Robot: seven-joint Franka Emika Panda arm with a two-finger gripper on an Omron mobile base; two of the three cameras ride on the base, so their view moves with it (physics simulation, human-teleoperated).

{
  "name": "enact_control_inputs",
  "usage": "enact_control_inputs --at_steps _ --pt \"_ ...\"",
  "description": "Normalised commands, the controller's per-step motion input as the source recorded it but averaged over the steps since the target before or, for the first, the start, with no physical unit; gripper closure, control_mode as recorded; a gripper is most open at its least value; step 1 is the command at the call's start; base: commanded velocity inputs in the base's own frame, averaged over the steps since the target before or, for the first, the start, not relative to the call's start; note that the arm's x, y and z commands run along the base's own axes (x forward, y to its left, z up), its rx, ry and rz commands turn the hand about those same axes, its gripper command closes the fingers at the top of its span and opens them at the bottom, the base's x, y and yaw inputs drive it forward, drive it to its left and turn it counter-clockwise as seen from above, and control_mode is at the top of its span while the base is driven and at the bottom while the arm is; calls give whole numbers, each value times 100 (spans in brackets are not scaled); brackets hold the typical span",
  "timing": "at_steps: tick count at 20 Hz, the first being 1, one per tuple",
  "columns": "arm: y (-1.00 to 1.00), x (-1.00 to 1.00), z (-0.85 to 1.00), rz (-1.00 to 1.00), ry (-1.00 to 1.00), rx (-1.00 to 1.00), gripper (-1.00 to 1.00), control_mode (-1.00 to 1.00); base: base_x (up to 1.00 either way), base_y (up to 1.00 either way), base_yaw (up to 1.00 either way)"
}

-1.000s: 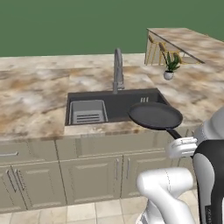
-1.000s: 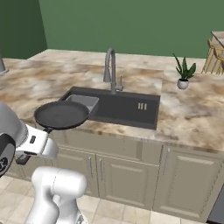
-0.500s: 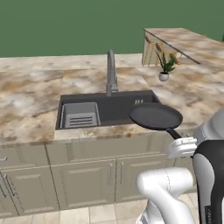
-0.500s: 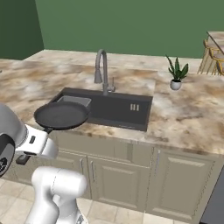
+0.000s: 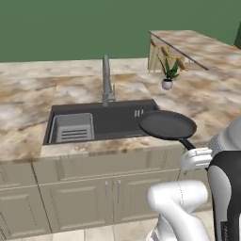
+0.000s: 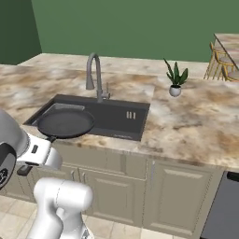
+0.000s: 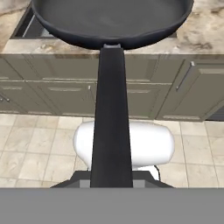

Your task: Move the pot and pan from the stove into the sink.

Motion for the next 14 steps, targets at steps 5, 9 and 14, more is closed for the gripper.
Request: enact_control_inputs --at_steps 5,9,14 --pt "0 0 0 0 0 0 100 100 32 -48 -3" --pt "0 0 0 0 0 0 100 100 32 -48 -4" --pt "0 0 0 0 0 0 100 100 40 -30 -3"
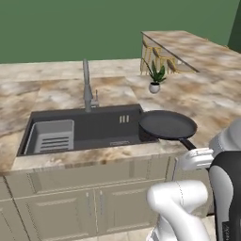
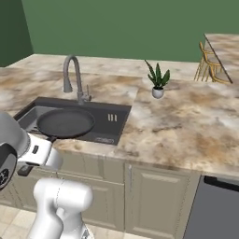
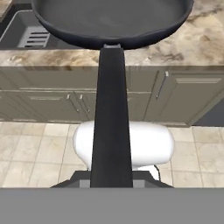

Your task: Move the pot and pan from the stove into the sink.

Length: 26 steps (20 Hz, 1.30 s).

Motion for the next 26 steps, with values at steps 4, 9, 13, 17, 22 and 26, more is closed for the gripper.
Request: enact_control_inputs --at_steps 4,9,13,17,22,26 --pt "0 0 0 0 0 0 100 100 52 -9 0" --pt "0 0 0 0 0 0 100 100 61 -1 0" --pt "0 0 0 0 0 0 100 100 52 0 0" --pt "0 0 0 0 0 0 100 100 36 0 0" --pt "0 0 0 0 0 0 100 -100 1 0 0" --pt "3 7 -1 0 2 -2 100 -100 0 0 0"
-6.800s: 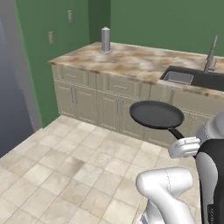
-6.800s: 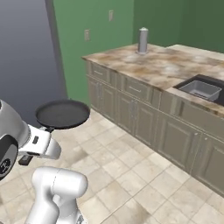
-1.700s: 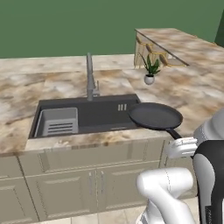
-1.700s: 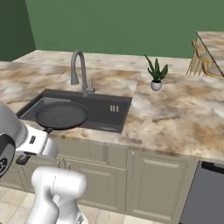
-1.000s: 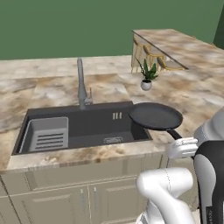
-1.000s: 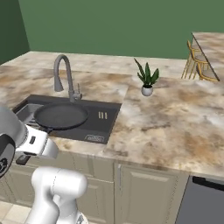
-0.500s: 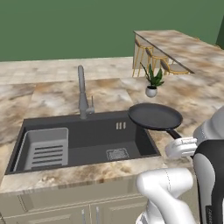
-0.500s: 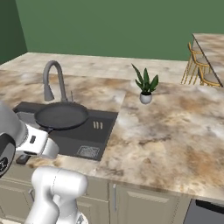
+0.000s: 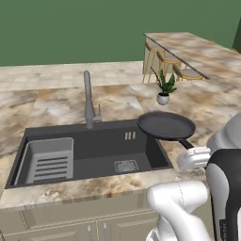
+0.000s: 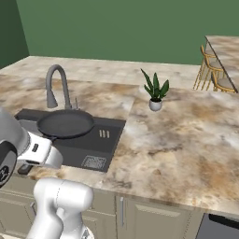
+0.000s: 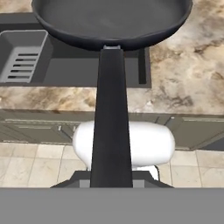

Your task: Move the pot and pan from the stove into the sink.

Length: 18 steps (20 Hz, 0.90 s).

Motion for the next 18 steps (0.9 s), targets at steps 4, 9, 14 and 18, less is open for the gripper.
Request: enact_control_inputs --at_steps 4,9,14,18 --pt "2 11 -5 7 8 -1 100 -100 0 0 0" --pt "1 16 -6 14 9 1 100 -100 0 0 0" --pt "1 7 -1 18 9 2 100 -100 0 0 0" --pt "0 12 0 15 7 0 100 -100 0 0 0"
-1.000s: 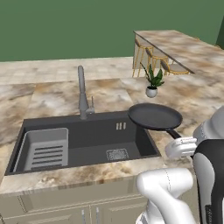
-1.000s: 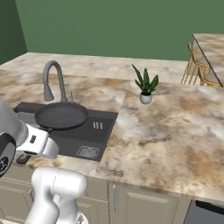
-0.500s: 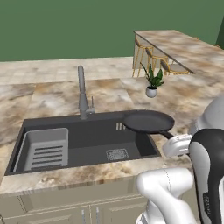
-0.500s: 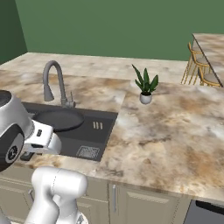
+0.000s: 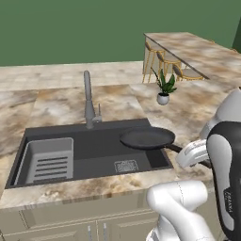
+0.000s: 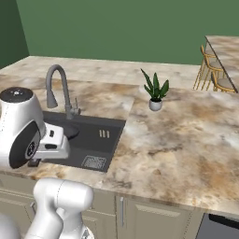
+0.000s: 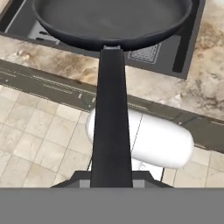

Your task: Move the pot and pan from the stove into the sink.

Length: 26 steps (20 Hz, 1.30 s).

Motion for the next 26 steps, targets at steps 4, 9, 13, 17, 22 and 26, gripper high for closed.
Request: enact_control_inputs --at_steps 4,9,13,17,22,26 --pt "0 28 -2 10 6 0 100 -100 0 0 0" --pt "-1 26 -13 10 10 0 100 -100 0 0 0" --pt "-4 25 -21 5 14 0 100 -100 0 0 0" --pt "-13 22 -26 5 13 0 100 -100 0 0 0" --pt "-17 29 -27 4 12 0 100 -100 0 0 0" --pt "-8 43 -16 2 3 0 100 -100 0 0 0"
